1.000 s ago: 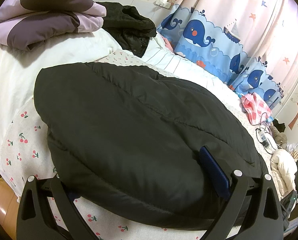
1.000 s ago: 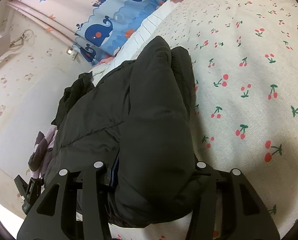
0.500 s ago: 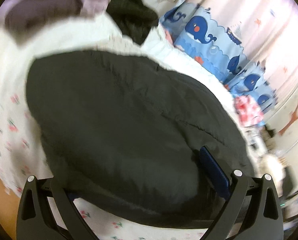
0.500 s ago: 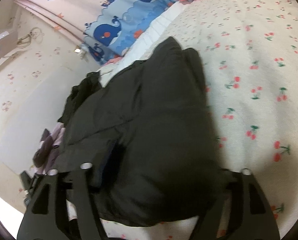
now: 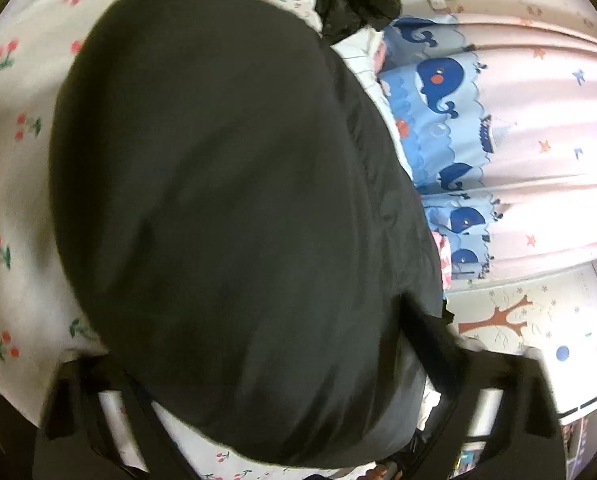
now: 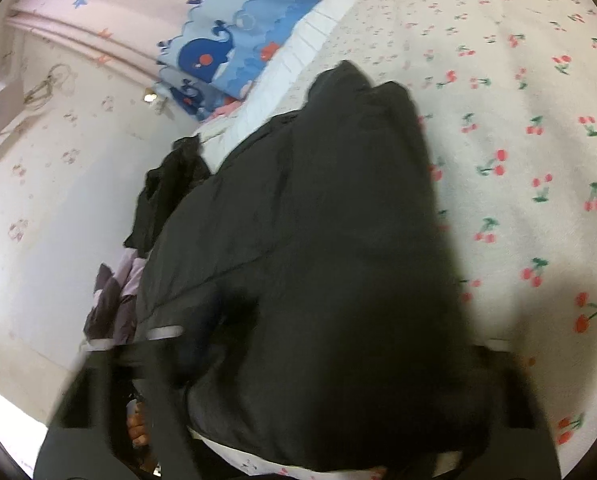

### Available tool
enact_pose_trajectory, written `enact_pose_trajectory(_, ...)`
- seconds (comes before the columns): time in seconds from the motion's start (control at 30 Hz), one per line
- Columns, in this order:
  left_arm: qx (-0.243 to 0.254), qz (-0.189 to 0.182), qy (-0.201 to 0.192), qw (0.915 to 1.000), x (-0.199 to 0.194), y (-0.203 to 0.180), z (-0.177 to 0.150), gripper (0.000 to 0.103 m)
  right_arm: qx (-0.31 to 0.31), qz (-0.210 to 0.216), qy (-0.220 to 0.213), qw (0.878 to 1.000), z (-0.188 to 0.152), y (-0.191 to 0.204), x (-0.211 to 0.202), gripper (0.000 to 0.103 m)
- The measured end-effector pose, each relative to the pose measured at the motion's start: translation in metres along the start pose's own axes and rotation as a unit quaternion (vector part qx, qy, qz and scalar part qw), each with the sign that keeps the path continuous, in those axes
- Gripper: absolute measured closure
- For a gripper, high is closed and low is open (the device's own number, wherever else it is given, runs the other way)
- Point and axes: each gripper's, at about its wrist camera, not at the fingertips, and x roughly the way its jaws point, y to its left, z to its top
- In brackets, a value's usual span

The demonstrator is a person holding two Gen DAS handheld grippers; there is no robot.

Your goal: Fold large clothes

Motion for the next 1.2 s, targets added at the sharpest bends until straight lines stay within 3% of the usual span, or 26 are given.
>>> enact_pose_trajectory(0.07,0.033,0.005,-0.005,0.9994,-0.007,-0.008,-0.002,0.055,-0.020,0.005,-0.002,1.000,0.002,0.007,-0.006,0.075)
enact_pose_trajectory(0.13,0.089,0.027,-0.031,0.9952,-0.021,-0.025,-0.012,0.063,-0.064,-0.006,-0.012,0.998,0.005,0.026,-0.015,0.078)
enact_pose_trajectory(0.23,0.163,0.039,-0.045,0.9848,-0.043,-0.047,-0.035,0.065,-0.094,-0.006,-0.034,0.995,0.008,0.046,-0.035,0.079)
enact_pose_trajectory(0.33,0.180,0.038,-0.004,0.9830,-0.048,-0.041,-0.053,0.064,-0.078,-0.018,-0.032,0.996,0.010,0.034,-0.044,0.079)
enact_pose_trajectory(0.4,0.153,0.035,0.027,0.9872,-0.044,-0.021,-0.056,0.054,-0.048,-0.039,0.015,0.998,0.005,0.008,-0.034,0.073)
enact_pose_trajectory(0.43,0.138,0.041,0.024,0.9893,-0.044,-0.014,-0.056,0.043,-0.031,-0.039,0.028,0.998,0.002,-0.002,-0.031,0.070)
enact_pose_trajectory(0.47,0.114,0.046,0.015,0.9923,-0.047,-0.004,-0.052,0.035,-0.015,-0.039,0.031,0.999,-0.001,-0.010,-0.032,0.055)
enact_pose_trajectory(0.5,0.079,0.043,0.006,0.9959,-0.051,0.006,-0.047,0.032,-0.008,-0.037,0.022,0.999,-0.004,-0.015,-0.040,0.052)
enact_pose_trajectory(0.57,0.040,0.054,-0.017,0.9976,-0.057,0.017,-0.044,0.014,-0.013,-0.046,0.001,0.999,-0.004,-0.014,-0.055,0.048)
enact_pose_trajectory(0.67,0.007,0.057,-0.054,0.9969,-0.062,0.021,-0.036,0.009,-0.010,-0.098,-0.069,0.993,0.005,-0.010,-0.091,0.034)
enact_pose_trajectory(0.8,-0.030,0.061,-0.020,0.9975,-0.035,0.022,-0.032,0.009,-0.062,-0.125,-0.125,0.982,0.019,0.032,-0.111,0.033)
enact_pose_trajectory(0.93,-0.018,0.074,-0.028,0.9967,-0.017,0.005,-0.044,0.009,-0.194,-0.121,-0.095,0.969,0.028,0.125,-0.060,0.028)
enact_pose_trajectory(1.03,-0.014,0.062,-0.048,0.9968,-0.017,0.002,-0.050,0.017,-0.274,-0.122,-0.053,0.953,0.031,0.191,0.015,0.024)
enact_pose_trajectory(1.2,0.009,0.051,-0.063,0.9967,-0.017,-0.002,-0.055,0.027,-0.310,-0.158,0.004,0.938,0.031,0.228,0.138,0.023)
